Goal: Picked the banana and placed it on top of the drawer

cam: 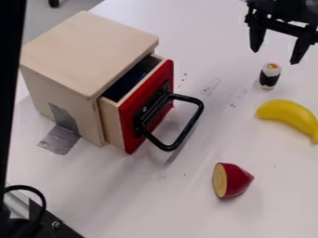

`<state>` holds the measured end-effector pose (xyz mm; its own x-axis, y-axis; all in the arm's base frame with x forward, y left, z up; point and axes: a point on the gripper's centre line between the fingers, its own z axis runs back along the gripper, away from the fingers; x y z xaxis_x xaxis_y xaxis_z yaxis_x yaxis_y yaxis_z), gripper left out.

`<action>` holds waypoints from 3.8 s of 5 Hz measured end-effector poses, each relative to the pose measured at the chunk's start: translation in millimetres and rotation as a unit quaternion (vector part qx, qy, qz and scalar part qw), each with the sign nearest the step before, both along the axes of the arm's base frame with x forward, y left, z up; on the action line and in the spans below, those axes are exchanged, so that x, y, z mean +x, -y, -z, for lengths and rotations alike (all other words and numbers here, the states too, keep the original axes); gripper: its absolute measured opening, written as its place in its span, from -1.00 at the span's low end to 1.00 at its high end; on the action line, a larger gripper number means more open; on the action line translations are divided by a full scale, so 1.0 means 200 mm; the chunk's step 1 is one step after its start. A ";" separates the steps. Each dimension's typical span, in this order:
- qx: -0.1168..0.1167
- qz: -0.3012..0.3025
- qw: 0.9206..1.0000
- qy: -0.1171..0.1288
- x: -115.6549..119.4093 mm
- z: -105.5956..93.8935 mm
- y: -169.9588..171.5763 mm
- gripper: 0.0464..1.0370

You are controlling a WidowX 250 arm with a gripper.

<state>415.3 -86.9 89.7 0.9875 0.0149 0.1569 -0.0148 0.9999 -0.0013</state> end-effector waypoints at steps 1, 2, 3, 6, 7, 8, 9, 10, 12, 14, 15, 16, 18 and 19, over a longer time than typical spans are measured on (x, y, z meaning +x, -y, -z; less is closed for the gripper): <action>0.004 -0.001 1.000 -0.025 -0.02 0.09 -0.01 0.92; 0.003 0.056 0.998 -0.035 -0.05 0.15 -0.01 0.92; -0.016 0.137 0.990 -0.034 -0.06 0.16 -0.02 0.92; -0.007 0.409 0.912 0.027 -0.05 0.14 0.02 0.92; 0.003 0.454 0.891 0.023 -0.09 0.19 0.05 0.92; 0.015 0.484 0.875 0.013 -0.14 0.24 0.13 0.92; 0.026 0.500 0.866 0.013 -0.16 0.25 0.17 0.92; 0.040 0.510 0.859 0.009 -0.17 0.26 0.21 0.92; 0.065 0.499 0.863 -0.044 -0.15 0.45 0.21 0.85; 0.066 0.478 0.875 -0.039 -0.15 0.44 0.23 0.03; 0.028 0.381 0.921 -0.073 -0.18 0.40 0.20 0.03; -0.008 0.263 0.964 -0.049 -0.11 0.18 0.05 0.03; -0.029 0.020 0.999 -0.021 -0.14 -0.13 -0.28 0.03; -0.024 -0.076 0.997 -0.003 -0.22 -0.20 -0.48 0.03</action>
